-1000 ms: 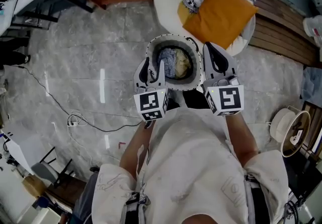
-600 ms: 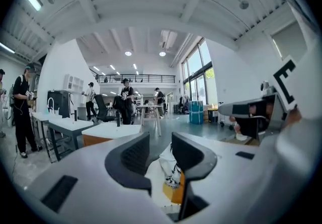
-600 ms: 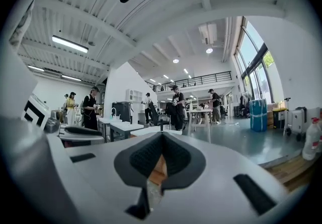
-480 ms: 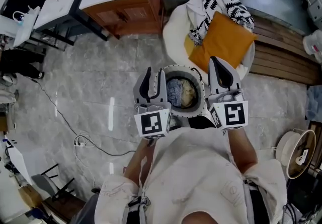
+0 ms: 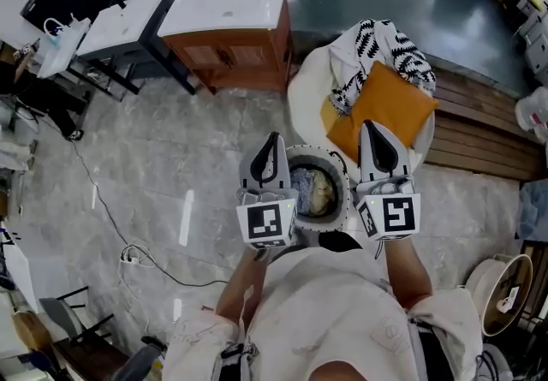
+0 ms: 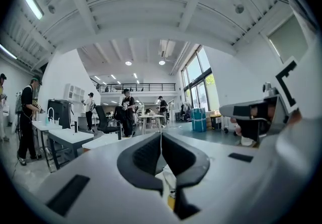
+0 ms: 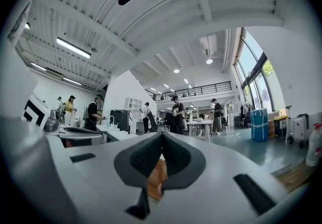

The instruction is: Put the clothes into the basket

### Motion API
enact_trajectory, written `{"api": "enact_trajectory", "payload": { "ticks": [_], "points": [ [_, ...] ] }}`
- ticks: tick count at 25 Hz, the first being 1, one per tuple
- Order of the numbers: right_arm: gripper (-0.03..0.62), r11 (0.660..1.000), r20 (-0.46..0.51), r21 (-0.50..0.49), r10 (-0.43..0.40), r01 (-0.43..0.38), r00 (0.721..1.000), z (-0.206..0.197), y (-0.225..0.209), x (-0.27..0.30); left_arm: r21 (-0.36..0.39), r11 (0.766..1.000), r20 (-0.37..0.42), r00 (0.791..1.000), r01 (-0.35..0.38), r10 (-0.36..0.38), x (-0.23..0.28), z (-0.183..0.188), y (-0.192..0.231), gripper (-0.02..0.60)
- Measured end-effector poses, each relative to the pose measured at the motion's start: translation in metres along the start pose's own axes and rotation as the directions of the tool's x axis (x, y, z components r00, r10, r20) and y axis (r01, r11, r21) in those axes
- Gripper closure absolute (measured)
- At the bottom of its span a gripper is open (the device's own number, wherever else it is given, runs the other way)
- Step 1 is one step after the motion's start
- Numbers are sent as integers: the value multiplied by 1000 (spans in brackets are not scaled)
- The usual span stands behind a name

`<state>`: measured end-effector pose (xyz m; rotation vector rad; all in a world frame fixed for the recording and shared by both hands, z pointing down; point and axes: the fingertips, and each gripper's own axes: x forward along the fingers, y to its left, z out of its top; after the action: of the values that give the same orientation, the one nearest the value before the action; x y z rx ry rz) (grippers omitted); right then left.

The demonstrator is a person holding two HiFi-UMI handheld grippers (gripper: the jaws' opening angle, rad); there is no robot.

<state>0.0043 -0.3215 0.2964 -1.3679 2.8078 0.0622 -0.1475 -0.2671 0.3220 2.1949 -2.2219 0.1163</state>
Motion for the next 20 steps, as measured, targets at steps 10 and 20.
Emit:
{"api": "enact_trajectory", "payload": {
  "ticks": [10,20],
  "points": [
    [606,999,1,-21,-28,28,1000,11,0,4,24,1000,40,999,0,-1,-4,21,7,574],
    [606,999,-1,-41,-36,36,999,10,-6,6,10,1000,45,999,15,-16,-2,22,10,574]
  ]
}}
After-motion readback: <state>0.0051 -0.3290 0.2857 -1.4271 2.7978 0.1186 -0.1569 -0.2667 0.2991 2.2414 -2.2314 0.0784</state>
